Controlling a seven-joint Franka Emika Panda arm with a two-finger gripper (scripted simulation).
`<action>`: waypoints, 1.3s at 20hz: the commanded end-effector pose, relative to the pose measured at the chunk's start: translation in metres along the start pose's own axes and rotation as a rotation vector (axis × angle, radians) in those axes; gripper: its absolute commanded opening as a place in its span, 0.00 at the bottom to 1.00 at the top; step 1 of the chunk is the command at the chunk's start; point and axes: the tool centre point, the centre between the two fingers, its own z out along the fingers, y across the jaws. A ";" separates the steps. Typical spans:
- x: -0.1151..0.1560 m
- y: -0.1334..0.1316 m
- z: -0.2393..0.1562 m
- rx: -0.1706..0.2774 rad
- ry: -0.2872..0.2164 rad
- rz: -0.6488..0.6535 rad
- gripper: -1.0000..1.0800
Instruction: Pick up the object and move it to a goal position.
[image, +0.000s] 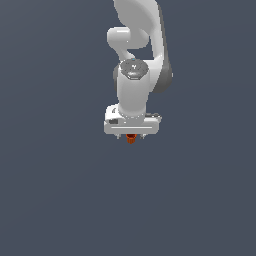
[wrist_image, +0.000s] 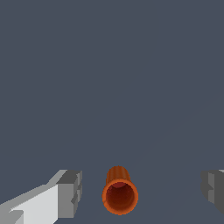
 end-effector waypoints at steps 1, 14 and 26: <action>0.000 0.000 0.000 0.000 0.000 0.000 0.96; -0.002 0.001 0.000 0.019 -0.009 -0.013 0.96; -0.030 -0.002 0.032 0.016 -0.004 -0.025 0.96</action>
